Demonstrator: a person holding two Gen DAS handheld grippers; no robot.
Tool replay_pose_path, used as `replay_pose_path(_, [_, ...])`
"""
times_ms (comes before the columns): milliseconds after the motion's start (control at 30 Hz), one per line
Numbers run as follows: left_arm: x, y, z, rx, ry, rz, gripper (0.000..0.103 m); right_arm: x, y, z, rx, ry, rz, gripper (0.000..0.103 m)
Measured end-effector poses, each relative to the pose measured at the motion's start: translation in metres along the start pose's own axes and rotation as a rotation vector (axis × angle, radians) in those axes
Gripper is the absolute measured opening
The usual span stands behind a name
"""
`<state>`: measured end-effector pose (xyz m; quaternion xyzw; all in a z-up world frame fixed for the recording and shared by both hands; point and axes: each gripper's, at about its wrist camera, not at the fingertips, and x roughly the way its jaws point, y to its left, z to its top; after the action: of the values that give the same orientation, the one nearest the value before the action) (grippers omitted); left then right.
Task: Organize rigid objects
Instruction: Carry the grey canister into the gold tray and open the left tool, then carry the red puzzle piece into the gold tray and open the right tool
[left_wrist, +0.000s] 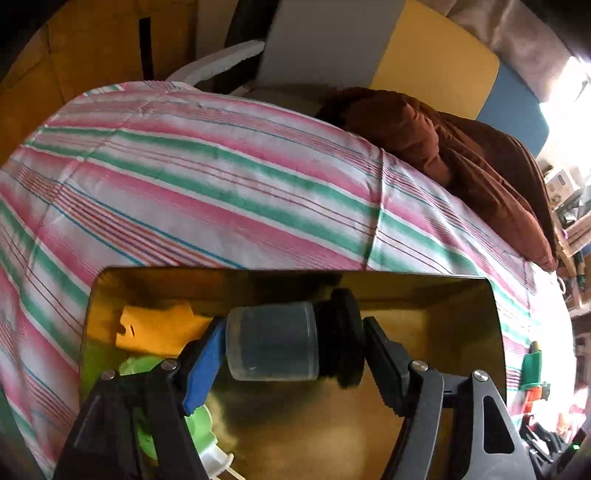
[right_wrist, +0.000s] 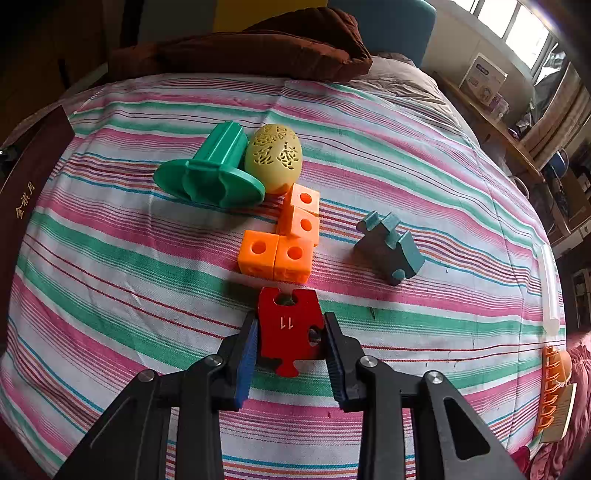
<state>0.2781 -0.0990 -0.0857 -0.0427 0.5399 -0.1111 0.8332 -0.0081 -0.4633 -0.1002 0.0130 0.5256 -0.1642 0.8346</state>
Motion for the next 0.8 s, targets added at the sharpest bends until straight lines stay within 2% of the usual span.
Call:
replay_pose_path(33, [0.000,0.000,0.001,0.004,-0.002,0.001,0.073,0.000,0.000,0.000,0.001,0.000,0.000,0.033])
replay_pose_path(167, [-0.012,0.001,-0.002,0.006,-0.026,-0.011,0.085,0.000,-0.001,0.000,0.005,0.001,0.003,0.033])
replay_pose_path(333, [-0.053,0.003,-0.017,0.044,-0.116,-0.019,0.086,0.000,-0.001,0.000,0.003,0.000,0.002,0.033])
replay_pose_path(500, [-0.106,0.008,-0.063,0.093,-0.237,0.000,0.092,0.000,0.002,-0.001,-0.012,-0.007,-0.014,0.033])
replay_pose_path(800, [-0.151,-0.011,-0.155,0.209,-0.323,0.054,0.092,-0.001,0.006,-0.002,-0.038,-0.021,-0.040,0.033])
